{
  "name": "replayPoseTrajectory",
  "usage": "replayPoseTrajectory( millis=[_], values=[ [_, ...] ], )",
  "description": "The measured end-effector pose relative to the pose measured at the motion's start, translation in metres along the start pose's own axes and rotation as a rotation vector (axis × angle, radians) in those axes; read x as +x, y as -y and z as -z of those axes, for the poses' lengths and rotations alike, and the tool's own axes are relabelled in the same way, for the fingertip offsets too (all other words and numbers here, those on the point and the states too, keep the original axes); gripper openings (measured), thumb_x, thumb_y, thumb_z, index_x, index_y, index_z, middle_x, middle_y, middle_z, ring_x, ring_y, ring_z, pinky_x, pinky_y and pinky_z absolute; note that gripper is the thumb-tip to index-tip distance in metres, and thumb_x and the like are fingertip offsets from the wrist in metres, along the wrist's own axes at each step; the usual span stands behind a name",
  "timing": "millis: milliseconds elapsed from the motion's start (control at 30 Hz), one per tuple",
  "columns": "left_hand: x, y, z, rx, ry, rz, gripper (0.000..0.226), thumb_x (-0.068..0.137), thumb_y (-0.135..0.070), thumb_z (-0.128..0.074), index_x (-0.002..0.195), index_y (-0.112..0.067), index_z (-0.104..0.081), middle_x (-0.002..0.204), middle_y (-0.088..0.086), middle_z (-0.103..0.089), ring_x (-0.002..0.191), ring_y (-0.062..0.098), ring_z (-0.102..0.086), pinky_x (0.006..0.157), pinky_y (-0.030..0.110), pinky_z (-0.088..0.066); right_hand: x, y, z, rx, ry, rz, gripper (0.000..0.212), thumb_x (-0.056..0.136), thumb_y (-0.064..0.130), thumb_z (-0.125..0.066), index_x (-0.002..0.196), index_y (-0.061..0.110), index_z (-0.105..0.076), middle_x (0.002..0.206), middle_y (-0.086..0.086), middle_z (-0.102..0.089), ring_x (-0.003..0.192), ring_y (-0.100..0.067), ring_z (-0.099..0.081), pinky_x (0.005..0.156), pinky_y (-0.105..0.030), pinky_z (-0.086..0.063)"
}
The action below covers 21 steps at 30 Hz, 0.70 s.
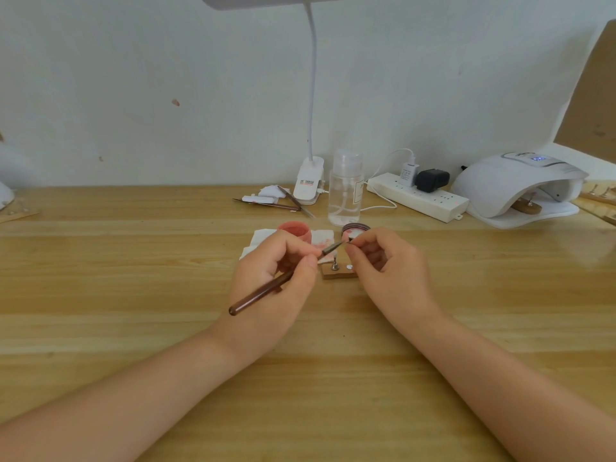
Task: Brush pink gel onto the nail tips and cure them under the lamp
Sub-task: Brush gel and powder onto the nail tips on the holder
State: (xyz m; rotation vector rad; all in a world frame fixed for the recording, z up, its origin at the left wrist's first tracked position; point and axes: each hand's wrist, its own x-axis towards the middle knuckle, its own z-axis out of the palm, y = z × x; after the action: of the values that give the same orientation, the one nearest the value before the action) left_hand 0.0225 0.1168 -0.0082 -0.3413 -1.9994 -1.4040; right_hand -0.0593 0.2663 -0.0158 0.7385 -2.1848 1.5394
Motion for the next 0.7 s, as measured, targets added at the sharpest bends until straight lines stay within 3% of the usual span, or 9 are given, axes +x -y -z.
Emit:
replayPoseTrajectory(
  millis=[100,167,267,400,500,600,700],
  values=[
    [0.001,0.002,-0.003,-0.069,0.009,0.079,0.012,0.084,-0.032,-0.058,0.091,-0.038,-0.066,0.106,-0.010,-0.067,0.108,0.019,-0.064,0.091,0.039,-0.051,0.000,0.000,0.000,-0.014,0.001,0.003,0.015,0.084,0.010,-0.069,0.079,0.024,-0.064,0.068,0.011,-0.062,0.066,-0.005,-0.057,0.059,-0.011,-0.045],
    [0.001,0.001,-0.003,-0.049,0.034,0.075,0.012,0.086,-0.023,-0.060,0.090,-0.033,-0.066,0.105,-0.014,-0.068,0.106,0.010,-0.064,0.091,0.029,-0.051,0.001,0.000,-0.001,-0.021,-0.004,0.008,0.013,0.084,0.010,-0.069,0.079,0.021,-0.065,0.068,0.011,-0.062,0.066,-0.005,-0.057,0.059,-0.012,-0.045],
    [0.000,-0.003,0.001,0.053,0.052,-0.011,0.013,0.083,-0.017,-0.059,0.083,-0.028,-0.064,0.083,-0.021,-0.068,0.087,-0.003,-0.063,0.078,0.007,-0.044,0.001,0.000,-0.001,-0.022,-0.001,0.004,0.015,0.084,0.011,-0.069,0.078,0.024,-0.064,0.068,0.010,-0.062,0.066,-0.005,-0.057,0.059,-0.013,-0.046],
    [0.015,-0.012,0.004,-0.060,-0.073,0.104,0.019,0.083,-0.004,-0.058,0.073,-0.019,-0.063,0.075,-0.004,-0.070,0.078,0.006,-0.065,0.069,0.015,-0.049,0.001,0.000,0.000,-0.021,0.007,-0.032,0.024,0.084,0.012,-0.068,0.076,0.032,-0.059,0.068,0.010,-0.061,0.067,-0.004,-0.057,0.060,-0.013,-0.047],
    [0.039,-0.017,0.010,0.014,-0.160,0.211,0.026,0.085,0.008,-0.054,0.068,-0.010,-0.061,0.051,-0.009,-0.062,0.050,-0.002,-0.056,0.050,0.008,-0.041,0.001,0.001,0.000,0.013,0.003,-0.055,0.023,0.085,0.012,-0.068,0.076,0.032,-0.059,0.069,0.009,-0.062,0.067,-0.003,-0.057,0.060,-0.012,-0.047],
    [0.069,-0.011,0.022,0.144,-0.196,0.372,0.012,0.083,-0.004,-0.058,0.073,-0.001,-0.063,0.043,-0.010,-0.057,0.040,-0.002,-0.048,0.042,0.010,-0.037,0.000,0.002,0.000,0.047,-0.002,-0.062,0.021,0.085,0.013,-0.068,0.078,0.031,-0.062,0.070,0.007,-0.064,0.066,-0.003,-0.057,0.060,-0.014,-0.048],
    [0.096,-0.001,0.031,0.313,-0.140,0.541,0.016,0.081,-0.014,-0.060,0.076,-0.001,-0.067,0.044,-0.006,-0.059,0.039,0.004,-0.050,0.039,0.013,-0.040,0.000,0.002,0.000,0.038,0.007,-0.039,0.023,0.085,0.011,-0.067,0.080,0.033,-0.064,0.071,0.009,-0.065,0.065,-0.003,-0.057,0.060,-0.017,-0.048]
  ],
)
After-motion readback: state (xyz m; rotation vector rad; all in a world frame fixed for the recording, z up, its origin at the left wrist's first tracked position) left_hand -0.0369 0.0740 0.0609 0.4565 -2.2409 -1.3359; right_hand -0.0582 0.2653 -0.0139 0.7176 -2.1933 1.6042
